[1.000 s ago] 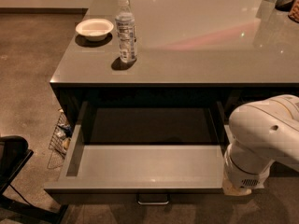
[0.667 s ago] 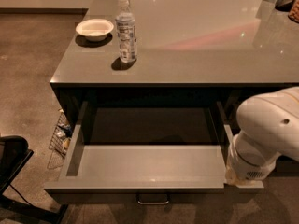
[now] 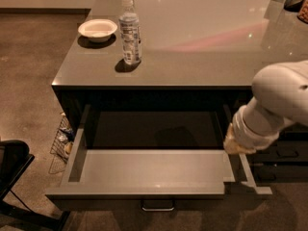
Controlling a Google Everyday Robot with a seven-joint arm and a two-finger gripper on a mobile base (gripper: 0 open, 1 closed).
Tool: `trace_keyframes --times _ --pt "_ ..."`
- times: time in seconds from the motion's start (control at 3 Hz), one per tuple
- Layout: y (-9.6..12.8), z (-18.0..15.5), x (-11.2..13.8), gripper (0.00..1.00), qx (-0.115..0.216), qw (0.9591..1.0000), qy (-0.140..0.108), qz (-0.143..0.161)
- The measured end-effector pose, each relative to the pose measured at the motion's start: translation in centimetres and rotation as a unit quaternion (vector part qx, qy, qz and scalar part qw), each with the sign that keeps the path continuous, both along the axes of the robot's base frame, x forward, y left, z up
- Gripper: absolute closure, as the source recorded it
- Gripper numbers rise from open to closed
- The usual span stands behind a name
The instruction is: Open top drawer
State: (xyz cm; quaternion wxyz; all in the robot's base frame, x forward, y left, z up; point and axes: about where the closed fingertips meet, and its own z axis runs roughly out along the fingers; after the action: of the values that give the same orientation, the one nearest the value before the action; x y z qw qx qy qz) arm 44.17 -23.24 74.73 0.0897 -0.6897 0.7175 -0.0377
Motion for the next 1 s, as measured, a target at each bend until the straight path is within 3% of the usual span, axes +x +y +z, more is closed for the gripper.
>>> trace_keyframes --times 0.33,0.67,1.0 --pt "4.2 -1.7 4.2 1.0 0.055 0.9974 0.0 0.045" --pt "8.0 -4.3 6.4 1.0 0.064 0.9948 0.02 0.076" --pt "9.7 -8.5 7.2 1.0 0.049 0.9952 0.063 0.057"
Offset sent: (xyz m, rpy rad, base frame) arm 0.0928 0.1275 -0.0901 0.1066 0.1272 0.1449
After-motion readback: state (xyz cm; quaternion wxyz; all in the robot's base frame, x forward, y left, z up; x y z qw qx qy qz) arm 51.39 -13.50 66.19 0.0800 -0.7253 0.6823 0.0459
